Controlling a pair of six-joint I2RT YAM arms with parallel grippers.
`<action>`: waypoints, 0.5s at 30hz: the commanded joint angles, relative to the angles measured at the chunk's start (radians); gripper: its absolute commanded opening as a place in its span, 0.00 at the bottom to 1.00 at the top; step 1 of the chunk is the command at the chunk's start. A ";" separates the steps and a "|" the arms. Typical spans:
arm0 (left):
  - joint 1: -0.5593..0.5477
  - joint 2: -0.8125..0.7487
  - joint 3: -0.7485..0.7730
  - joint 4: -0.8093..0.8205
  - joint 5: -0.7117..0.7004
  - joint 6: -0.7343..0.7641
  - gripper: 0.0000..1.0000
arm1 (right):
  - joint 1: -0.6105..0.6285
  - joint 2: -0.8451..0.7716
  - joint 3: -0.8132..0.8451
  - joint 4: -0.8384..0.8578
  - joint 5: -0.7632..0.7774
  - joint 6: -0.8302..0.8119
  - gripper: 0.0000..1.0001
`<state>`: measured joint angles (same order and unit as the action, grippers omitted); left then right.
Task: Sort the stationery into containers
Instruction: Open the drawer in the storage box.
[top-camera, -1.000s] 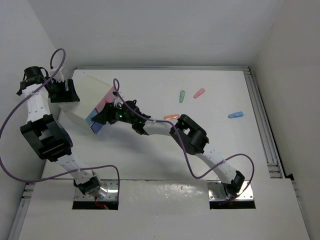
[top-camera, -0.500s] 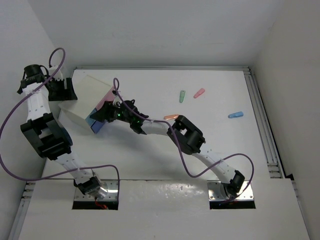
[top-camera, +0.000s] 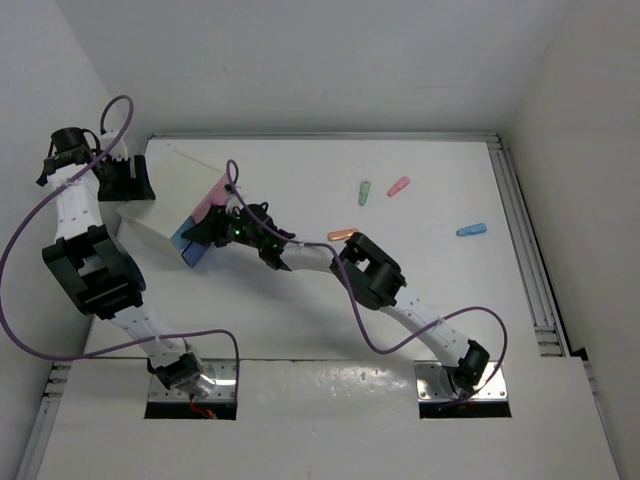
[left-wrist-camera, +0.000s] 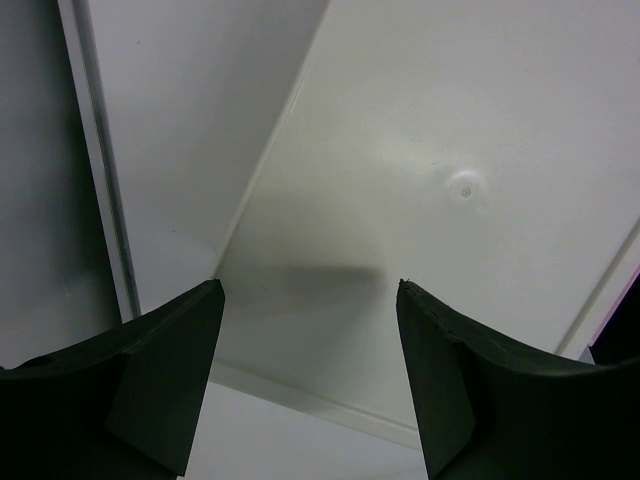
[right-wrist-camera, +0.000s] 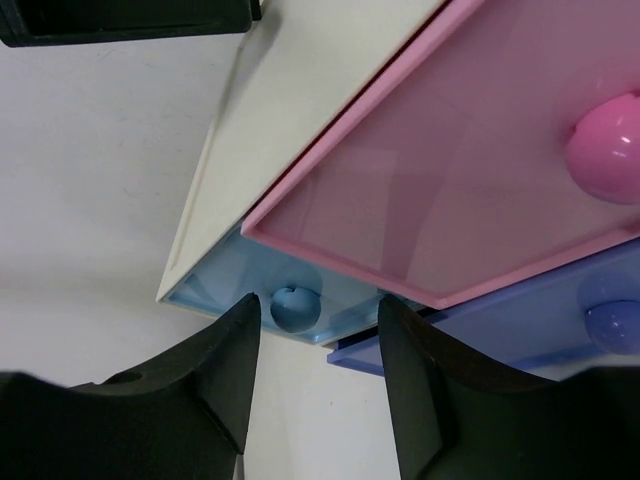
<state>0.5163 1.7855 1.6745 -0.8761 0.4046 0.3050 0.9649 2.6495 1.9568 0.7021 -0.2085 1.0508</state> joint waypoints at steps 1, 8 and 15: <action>-0.007 0.018 0.021 0.009 -0.020 0.009 0.76 | 0.006 -0.006 0.056 0.059 0.015 0.002 0.49; -0.012 0.023 0.016 0.009 -0.030 0.011 0.76 | 0.012 0.007 0.085 0.054 0.011 0.003 0.43; -0.013 0.028 0.010 0.020 -0.038 0.002 0.75 | 0.014 0.009 0.079 0.054 -0.003 0.006 0.43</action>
<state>0.5098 1.7893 1.6745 -0.8619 0.3840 0.3084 0.9718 2.6518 1.9888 0.7025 -0.2096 1.0515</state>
